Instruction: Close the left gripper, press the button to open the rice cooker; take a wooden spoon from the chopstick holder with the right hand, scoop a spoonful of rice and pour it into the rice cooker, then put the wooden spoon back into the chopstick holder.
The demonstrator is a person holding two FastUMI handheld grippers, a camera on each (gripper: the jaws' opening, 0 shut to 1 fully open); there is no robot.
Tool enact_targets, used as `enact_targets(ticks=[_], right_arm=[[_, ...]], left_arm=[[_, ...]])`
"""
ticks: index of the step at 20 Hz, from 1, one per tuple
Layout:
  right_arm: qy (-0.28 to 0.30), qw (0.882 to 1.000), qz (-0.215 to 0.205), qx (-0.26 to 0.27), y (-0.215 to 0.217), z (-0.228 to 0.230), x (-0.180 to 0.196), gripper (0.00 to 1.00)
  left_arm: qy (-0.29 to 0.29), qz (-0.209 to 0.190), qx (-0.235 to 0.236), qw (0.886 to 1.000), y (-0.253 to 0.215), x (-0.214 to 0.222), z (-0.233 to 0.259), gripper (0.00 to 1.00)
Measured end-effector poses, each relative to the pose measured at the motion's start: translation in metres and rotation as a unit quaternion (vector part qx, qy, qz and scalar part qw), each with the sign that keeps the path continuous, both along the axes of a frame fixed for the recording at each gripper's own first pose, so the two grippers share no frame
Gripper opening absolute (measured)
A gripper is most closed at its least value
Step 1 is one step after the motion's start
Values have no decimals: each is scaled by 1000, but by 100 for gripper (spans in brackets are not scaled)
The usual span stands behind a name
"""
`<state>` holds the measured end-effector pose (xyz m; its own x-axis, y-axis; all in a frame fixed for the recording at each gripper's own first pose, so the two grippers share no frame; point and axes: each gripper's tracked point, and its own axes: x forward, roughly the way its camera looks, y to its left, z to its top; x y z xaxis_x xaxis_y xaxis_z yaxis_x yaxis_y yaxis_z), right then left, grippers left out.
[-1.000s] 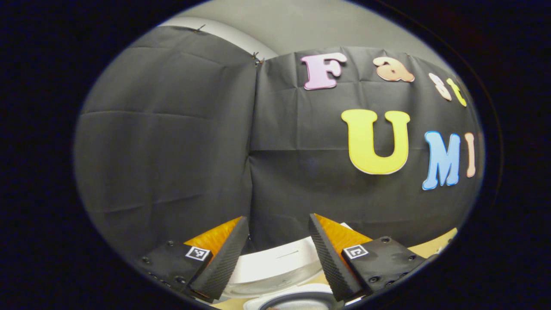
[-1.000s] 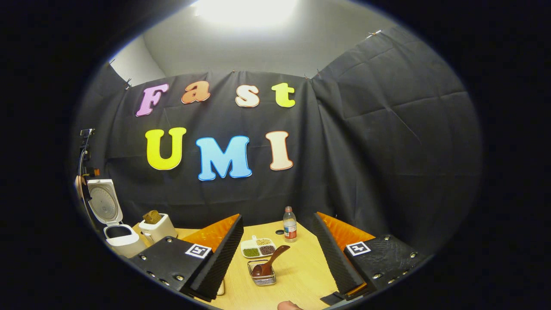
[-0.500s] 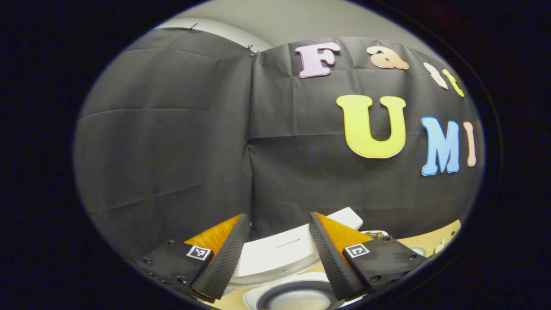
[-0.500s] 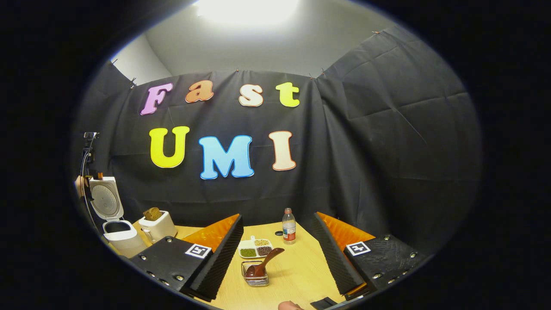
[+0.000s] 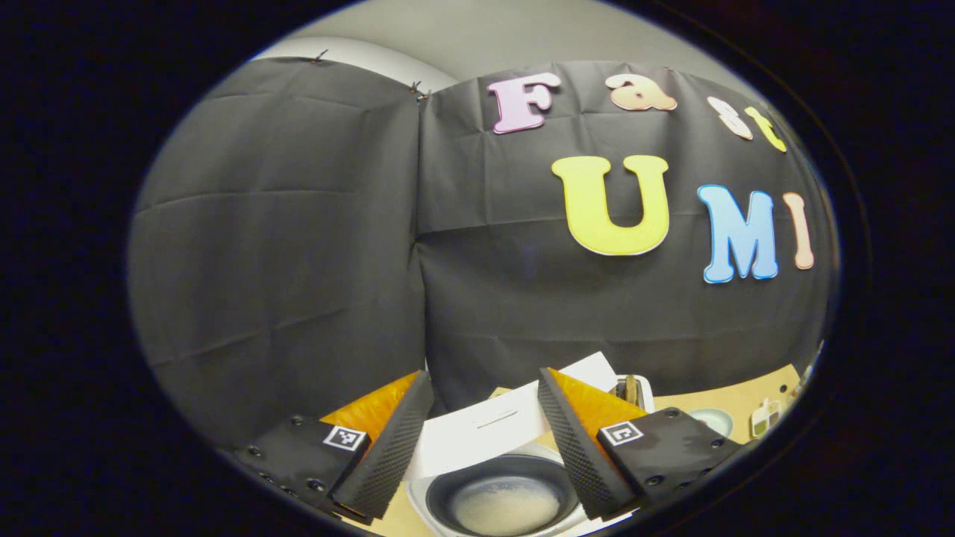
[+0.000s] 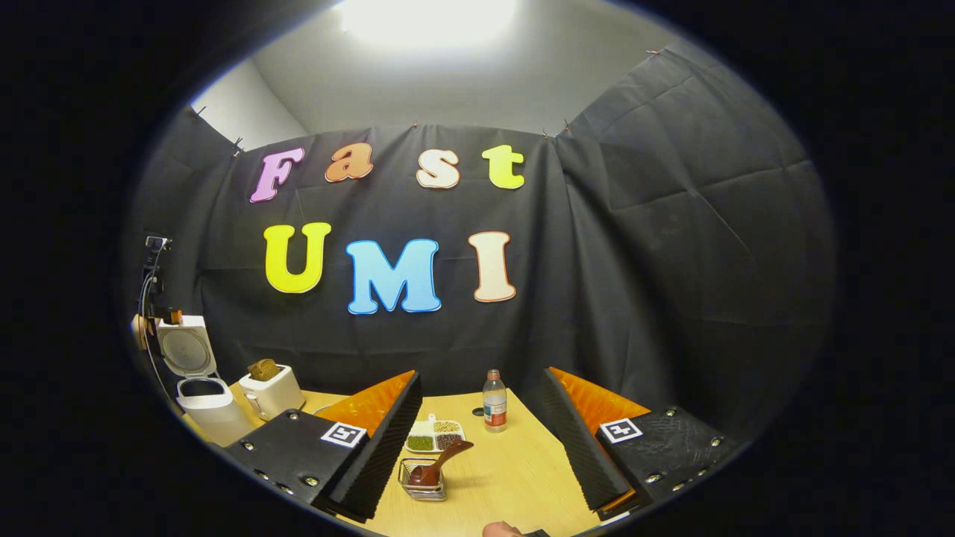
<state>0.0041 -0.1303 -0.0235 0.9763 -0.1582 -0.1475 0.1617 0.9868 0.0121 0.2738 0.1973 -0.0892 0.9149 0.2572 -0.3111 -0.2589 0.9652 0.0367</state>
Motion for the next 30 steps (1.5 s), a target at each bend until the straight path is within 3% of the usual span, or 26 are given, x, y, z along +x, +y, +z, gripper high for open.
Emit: enact_targets(ticks=[10,11,12,13,20,23,30], right_arm=[[-7,1000,25,-4,-25,0,-4,98],[-8,1000,25,-6,-29,0,-5,98],[-7,1000,26,-7,-31,-1,-7,98],[-7,1000,26,-7,-34,-1,-8,98],[0,1000,19,-2,-51,-6,-12,98],[1,1000,18,-3,-53,-7,-11,98],[3,1000,22,0,-39,-11,-4,98]], left_arm=[[31,-31,-12,999,-62,-63,-50,100],[35,-32,-12,999,-67,-67,-55,96],[39,-32,-14,999,-70,-72,-62,100],[43,-31,-18,998,-73,-77,-68,97],[76,-25,-38,996,-90,-94,-107,100],[87,-25,-38,995,-94,-98,-117,97],[124,-42,-36,991,-101,-100,-149,98]])
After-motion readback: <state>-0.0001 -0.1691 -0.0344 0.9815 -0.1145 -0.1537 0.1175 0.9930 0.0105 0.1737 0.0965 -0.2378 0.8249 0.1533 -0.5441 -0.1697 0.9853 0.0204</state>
